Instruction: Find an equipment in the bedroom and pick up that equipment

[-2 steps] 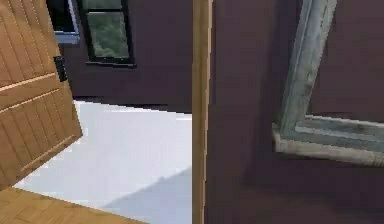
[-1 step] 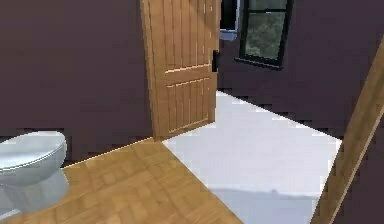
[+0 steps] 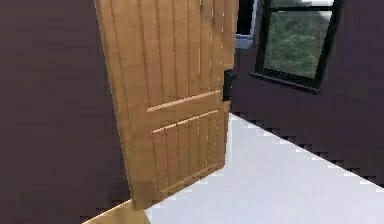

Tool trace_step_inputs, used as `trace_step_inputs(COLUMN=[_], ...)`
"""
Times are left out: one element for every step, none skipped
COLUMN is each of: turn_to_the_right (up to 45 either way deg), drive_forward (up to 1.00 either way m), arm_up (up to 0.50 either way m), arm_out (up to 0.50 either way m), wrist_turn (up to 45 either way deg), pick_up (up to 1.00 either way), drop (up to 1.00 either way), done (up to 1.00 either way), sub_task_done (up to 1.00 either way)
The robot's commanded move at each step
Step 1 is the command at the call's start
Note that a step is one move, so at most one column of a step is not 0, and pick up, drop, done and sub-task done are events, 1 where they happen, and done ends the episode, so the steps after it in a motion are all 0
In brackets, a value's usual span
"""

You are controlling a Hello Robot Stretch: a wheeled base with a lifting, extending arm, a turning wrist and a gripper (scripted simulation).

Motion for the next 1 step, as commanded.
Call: trace_step_inputs(turn_to_the_right=[-24.0], drive_forward=[0.0], arm_up=[0.0], arm_out=[0.0], wrist_turn=[0.0], pick_up=[0.0], drop=[0.0], done=[0.0], sub_task_done=[0.0])
